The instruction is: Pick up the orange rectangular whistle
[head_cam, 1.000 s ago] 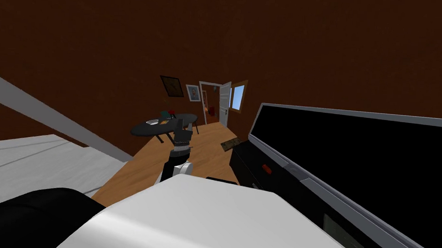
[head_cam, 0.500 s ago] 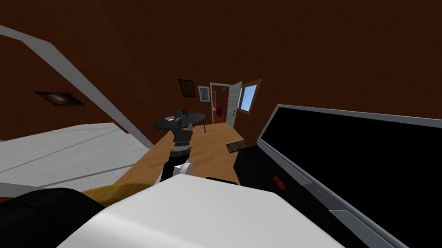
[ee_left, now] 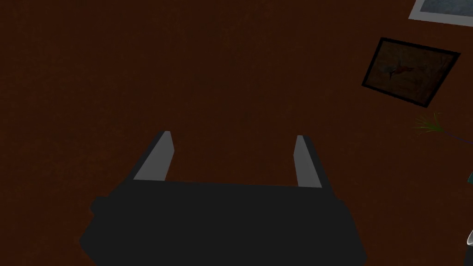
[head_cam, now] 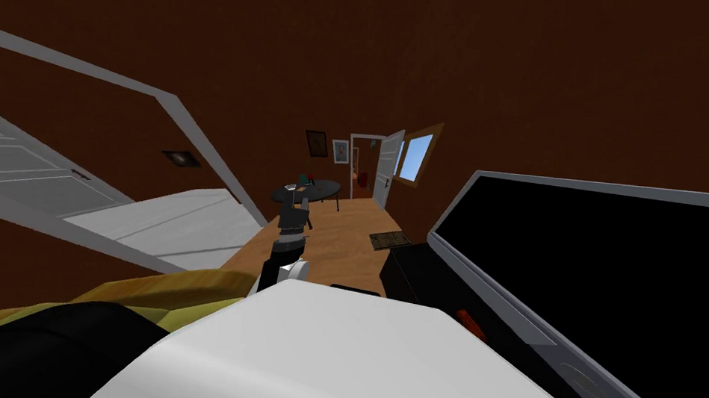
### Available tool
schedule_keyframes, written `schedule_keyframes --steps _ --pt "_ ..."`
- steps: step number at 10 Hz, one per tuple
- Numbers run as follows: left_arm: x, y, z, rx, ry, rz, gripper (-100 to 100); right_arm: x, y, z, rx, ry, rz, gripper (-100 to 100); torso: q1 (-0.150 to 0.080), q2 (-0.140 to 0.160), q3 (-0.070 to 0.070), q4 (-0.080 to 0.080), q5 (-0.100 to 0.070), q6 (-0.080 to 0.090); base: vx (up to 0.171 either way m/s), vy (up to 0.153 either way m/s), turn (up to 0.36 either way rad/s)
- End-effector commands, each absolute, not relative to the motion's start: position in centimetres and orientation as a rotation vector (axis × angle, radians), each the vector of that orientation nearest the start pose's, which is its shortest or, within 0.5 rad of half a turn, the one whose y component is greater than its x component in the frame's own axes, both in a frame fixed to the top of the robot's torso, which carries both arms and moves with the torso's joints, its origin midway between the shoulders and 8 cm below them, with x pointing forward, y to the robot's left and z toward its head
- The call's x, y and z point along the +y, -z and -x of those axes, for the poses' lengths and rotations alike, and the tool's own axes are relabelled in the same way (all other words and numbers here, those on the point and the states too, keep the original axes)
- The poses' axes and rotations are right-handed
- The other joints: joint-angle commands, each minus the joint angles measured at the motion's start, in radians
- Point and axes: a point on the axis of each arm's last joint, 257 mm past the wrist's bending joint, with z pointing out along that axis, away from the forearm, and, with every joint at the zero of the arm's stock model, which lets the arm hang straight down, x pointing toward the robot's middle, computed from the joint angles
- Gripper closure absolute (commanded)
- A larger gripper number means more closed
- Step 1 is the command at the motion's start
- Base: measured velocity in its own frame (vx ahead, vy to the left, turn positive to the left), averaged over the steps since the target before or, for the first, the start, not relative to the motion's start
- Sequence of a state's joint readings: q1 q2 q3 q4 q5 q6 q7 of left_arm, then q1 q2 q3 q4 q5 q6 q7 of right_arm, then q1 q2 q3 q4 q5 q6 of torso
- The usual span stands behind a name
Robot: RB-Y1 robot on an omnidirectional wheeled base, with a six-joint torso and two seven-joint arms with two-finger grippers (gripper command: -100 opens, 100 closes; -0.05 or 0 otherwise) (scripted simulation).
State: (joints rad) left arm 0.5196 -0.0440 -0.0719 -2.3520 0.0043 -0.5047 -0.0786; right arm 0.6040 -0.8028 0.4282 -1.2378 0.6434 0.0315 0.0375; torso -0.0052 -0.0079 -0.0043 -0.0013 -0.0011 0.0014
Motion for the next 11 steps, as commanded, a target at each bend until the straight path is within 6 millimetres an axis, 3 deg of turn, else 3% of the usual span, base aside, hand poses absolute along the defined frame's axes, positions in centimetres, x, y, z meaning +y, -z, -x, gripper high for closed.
schedule_keyframes --steps 1,7,8,9,10,11 --pt "26.2 -5.1 -32.9 0.548 1.306 0.626 0 -51.0 55.9 -6.4 2.712 0.232 -0.180 -100 0.000 0.000 0.000 0.000 0.000 0.000 0.061 -0.050 0.334" --pt "26.2 -5.1 -32.9 0.548 1.306 0.626 0 -59.5 54.4 -0.9 2.822 0.521 0.035 -100 -0.001 -0.001 -0.001 0.000 0.000 0.001 0.063 -0.058 0.242" --pt "26.2 -5.1 -32.9 0.548 1.306 0.626 0 -60.1 54.2 -0.6 2.828 0.540 0.051 -100 -0.001 -0.002 -0.001 0.000 0.000 0.001 0.057 -0.056 0.156" --pt "26.2 -5.1 -32.9 0.548 1.306 0.626 0 -59.4 54.5 -0.9 2.822 0.518 0.037 -100 0.000 -0.001 -0.001 0.000 0.000 0.001 0.021 -0.027 0.023" --pt "26.2 -5.1 -32.9 0.548 1.306 0.626 0 -59.5 54.4 -0.8 2.822 0.525 0.039 0 0.002 0.001 0.000 0.000 0.000 0.002 0.005 -0.006 -0.002" --pt "26.2 -5.1 -32.9 0.548 1.306 0.626 0 -59.7 54.8 -0.8 2.823 0.531 0.006 -100 0.003 0.002 0.001 0.000 0.000 0.002 -0.050 -0.005 0.197"
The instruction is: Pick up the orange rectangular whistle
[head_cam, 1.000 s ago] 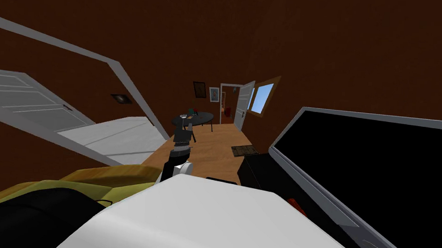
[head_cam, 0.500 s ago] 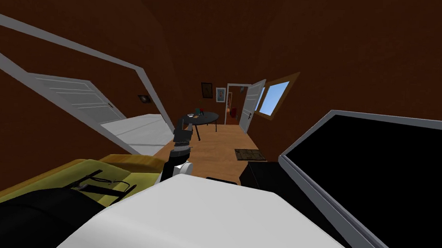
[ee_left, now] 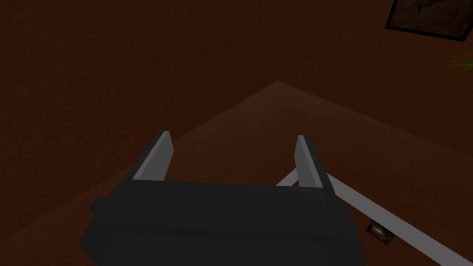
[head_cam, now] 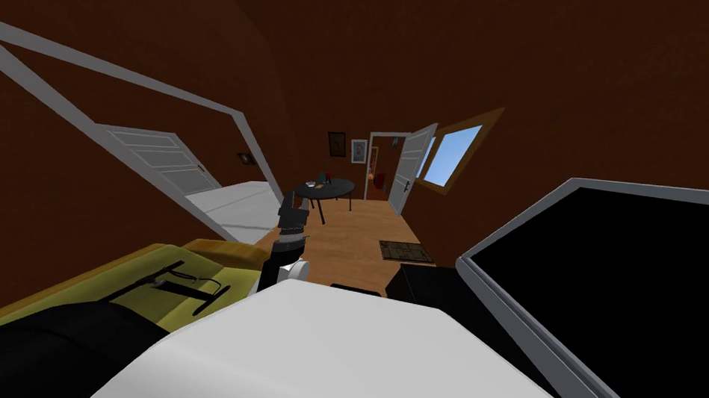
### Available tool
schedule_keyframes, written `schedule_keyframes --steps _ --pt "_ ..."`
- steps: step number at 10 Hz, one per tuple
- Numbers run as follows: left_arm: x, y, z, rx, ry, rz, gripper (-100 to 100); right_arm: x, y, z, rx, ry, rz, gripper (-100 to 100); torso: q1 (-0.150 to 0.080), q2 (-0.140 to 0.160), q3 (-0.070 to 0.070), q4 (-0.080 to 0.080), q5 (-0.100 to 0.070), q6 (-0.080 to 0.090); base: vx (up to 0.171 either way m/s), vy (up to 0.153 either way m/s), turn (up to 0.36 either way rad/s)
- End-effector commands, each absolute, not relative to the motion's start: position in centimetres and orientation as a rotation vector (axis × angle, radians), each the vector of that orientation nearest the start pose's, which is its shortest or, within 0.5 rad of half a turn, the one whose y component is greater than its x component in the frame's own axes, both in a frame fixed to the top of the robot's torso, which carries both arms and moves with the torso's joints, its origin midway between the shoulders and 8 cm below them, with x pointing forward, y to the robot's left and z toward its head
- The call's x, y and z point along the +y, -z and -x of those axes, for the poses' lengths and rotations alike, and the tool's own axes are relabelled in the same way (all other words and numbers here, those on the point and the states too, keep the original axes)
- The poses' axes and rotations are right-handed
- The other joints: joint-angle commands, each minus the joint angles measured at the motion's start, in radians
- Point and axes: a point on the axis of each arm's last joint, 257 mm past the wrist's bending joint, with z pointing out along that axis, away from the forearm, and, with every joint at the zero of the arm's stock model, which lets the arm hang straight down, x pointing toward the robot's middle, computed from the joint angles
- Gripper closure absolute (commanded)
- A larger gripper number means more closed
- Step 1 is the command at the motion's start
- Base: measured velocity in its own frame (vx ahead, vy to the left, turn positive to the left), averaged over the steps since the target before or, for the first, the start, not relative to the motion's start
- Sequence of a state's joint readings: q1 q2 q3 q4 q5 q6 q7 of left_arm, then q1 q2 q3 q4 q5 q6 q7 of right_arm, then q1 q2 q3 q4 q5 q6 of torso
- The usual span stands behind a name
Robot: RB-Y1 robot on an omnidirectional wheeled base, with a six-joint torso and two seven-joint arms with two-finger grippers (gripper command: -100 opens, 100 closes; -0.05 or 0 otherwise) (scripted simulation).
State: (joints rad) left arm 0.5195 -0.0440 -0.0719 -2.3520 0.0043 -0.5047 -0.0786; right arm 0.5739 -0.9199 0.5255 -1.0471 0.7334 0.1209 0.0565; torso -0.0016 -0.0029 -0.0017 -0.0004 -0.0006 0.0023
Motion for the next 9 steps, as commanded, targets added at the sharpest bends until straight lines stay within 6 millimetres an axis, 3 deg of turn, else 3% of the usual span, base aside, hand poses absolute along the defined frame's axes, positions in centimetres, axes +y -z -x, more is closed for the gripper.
schedule_keyframes --steps 1,7,8,9 --pt "26.2 -5.1 -32.9 0.548 1.306 0.626 0 -59.8 55.0 -0.8 2.824 0.534 -0.011 -100 0.000 0.000 0.000 0.000 0.000 0.000 -0.090 -0.013 0.158" --pt "26.2 -5.1 -32.9 0.548 1.306 0.626 0 -60.2 56.3 -0.9 2.826 0.550 -0.113 -100 0.000 0.004 0.002 0.001 0.000 0.001 -0.082 -0.005 0.144" --pt "26.2 -5.1 -32.9 0.548 1.306 0.626 0 -60.2 56.3 -0.9 2.826 0.550 -0.115 100 0.000 0.002 0.001 0.001 0.000 0.001 -0.007 -0.001 -0.004" --pt "26.2 -5.1 -32.9 0.548 1.306 0.626 0 -60.2 56.3 -0.9 2.826 0.550 -0.115 100 0.000 0.000 0.000 0.000 0.000 0.001 0.000 0.000 0.000"
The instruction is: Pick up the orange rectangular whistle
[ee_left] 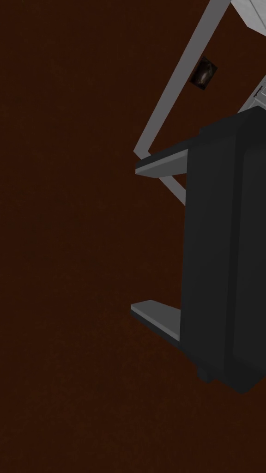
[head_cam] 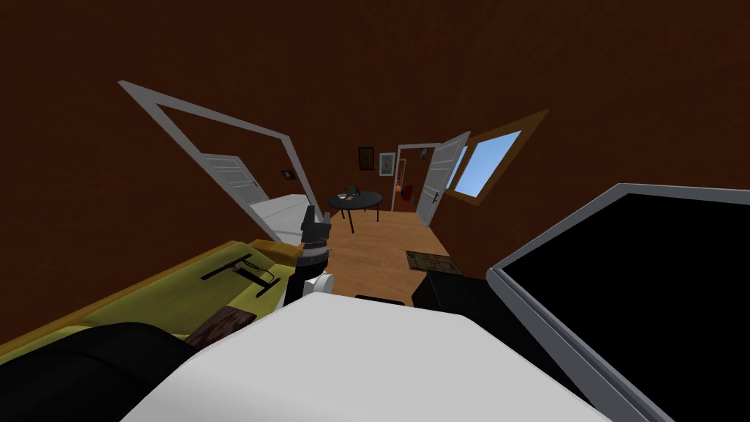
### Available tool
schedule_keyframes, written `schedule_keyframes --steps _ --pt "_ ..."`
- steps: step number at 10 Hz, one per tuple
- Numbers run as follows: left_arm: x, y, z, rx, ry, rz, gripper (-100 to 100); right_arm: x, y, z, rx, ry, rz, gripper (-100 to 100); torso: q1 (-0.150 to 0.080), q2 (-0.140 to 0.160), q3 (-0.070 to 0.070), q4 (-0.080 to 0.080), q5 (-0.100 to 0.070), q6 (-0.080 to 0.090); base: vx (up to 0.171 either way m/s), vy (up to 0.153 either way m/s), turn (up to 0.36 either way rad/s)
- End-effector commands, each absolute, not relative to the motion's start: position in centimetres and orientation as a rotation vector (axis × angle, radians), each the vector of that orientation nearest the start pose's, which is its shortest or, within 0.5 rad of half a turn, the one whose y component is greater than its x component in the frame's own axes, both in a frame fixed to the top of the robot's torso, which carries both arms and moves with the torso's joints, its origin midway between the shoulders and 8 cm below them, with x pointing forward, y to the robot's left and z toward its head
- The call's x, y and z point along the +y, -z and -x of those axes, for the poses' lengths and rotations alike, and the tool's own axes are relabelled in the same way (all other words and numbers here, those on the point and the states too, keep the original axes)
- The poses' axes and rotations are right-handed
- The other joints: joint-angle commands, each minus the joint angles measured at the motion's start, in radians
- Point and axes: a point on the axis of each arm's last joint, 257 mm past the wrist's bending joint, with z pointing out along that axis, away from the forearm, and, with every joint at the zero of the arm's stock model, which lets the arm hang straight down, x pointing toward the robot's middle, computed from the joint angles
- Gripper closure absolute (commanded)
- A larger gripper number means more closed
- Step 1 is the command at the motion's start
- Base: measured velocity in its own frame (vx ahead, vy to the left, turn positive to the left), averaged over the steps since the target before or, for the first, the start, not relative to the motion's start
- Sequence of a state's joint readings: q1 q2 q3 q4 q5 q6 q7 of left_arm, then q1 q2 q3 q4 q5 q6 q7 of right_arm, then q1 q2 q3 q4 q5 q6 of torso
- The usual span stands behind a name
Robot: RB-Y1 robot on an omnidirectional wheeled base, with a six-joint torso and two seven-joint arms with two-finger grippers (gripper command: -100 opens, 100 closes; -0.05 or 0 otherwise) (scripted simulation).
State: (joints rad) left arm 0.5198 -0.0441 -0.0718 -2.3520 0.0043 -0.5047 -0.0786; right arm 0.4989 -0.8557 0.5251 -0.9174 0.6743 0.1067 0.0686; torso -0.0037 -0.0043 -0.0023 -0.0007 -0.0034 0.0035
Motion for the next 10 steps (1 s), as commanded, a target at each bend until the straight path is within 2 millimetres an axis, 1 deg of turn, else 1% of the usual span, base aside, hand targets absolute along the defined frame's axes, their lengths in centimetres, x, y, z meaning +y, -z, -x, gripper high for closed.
schedule_keyframes --steps 1,3,4,5,6,10 --pt "26.2 -5.1 -32.9 0.548 1.306 0.626 0 -60.3 56.3 -0.9 2.825 0.553 -0.114 100 0.000 0.000 0.000 0.000 0.000 0.000 0.000 0.000 0.000" --pt "26.2 -5.1 -32.9 0.548 1.306 0.626 0 -60.3 56.3 -0.9 2.825 0.553 -0.113 100 -0.002 -0.001 0.000 0.000 0.000 0.000 0.000 0.000 0.000" --pt "26.2 -5.1 -32.9 0.548 1.306 0.626 0 -60.3 56.3 -0.9 2.825 0.552 -0.113 0 -0.002 -0.001 -0.001 0.000 0.000 0.000 0.000 0.000 0.000" --pt "26.2 -5.1 -32.9 0.548 1.306 0.626 0 -60.1 55.9 -0.8 2.826 0.545 -0.077 100 -0.002 -0.001 -0.001 0.000 0.000 0.000 0.060 0.001 -0.250" --pt "26.2 -5.1 -32.9 0.548 1.306 0.626 0 -60.0 55.7 -0.8 2.825 0.543 -0.060 100 -0.001 -0.003 -0.002 -0.001 0.000 0.002 0.108 0.018 -0.240" --pt "26.2 -5.1 -32.9 0.548 1.306 0.626 0 -59.5 54.4 -0.8 2.822 0.524 0.039 100 -0.001 -0.007 -0.004 -0.002 0.000 0.000 0.100 0.002 -0.174"
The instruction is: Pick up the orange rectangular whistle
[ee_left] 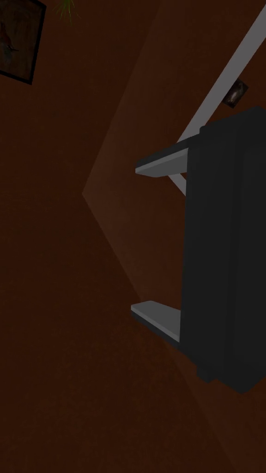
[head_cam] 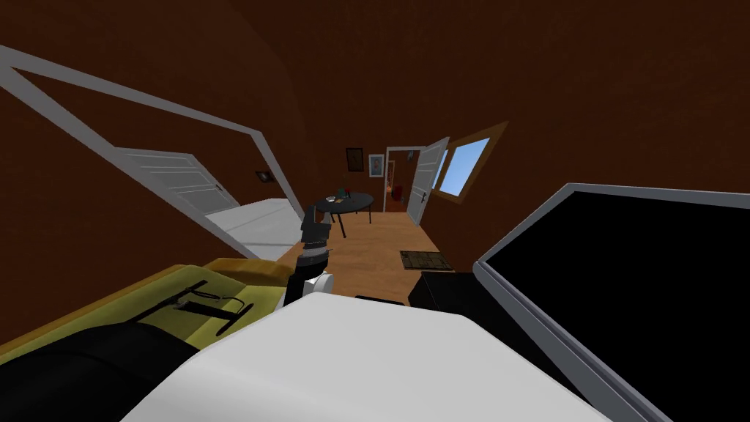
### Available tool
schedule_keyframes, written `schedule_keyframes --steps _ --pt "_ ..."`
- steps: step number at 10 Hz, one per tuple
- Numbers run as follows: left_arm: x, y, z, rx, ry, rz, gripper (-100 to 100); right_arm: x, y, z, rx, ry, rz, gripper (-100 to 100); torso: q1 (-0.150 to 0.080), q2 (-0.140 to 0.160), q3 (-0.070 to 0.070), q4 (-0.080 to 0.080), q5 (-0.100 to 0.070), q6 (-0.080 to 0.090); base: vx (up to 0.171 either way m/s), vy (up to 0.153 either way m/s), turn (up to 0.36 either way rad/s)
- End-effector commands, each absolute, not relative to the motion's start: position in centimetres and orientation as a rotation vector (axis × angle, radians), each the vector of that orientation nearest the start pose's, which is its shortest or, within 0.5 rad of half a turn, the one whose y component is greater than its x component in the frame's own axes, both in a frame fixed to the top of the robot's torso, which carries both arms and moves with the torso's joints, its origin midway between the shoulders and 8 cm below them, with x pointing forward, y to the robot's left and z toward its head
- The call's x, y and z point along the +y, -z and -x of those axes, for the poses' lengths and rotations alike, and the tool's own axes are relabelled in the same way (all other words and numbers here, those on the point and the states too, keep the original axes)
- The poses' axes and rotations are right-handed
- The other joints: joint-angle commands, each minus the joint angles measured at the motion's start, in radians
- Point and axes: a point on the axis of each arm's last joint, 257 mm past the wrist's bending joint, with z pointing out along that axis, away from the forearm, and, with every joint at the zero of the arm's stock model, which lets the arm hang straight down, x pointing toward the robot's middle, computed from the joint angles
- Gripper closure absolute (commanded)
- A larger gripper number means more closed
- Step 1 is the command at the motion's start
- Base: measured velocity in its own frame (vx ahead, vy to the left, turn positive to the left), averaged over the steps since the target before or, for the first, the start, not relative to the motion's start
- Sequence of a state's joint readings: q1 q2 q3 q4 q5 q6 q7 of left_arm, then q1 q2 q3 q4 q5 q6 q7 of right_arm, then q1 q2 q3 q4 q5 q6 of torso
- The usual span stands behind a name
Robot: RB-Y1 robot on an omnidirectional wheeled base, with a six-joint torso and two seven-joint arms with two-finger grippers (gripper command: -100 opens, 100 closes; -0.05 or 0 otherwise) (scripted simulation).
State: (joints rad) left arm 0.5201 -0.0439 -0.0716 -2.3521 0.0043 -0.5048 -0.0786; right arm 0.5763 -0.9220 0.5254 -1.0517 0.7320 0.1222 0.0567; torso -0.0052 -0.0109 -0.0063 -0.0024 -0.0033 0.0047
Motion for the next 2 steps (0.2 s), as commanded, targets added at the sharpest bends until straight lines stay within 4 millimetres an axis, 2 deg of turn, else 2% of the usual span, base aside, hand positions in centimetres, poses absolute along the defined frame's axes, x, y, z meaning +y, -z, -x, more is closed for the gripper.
schedule_keyframes --steps 1,2 --pt "26.21 -5.12 -32.90 0.548 1.306 0.626 0 -59.60 54.63 -0.87 2.822 0.528 0.020 100 0.000 0.000 0.000 0.000 0.000 0.000 0.044 0.001 -0.058" --pt "26.20 -5.13 -32.90 0.548 1.306 0.626 0 -59.58 54.60 -0.76 2.824 0.528 0.023 0 0.000 0.002 0.001 0.001 0.000 -0.002 0.006 0.001 0.010"
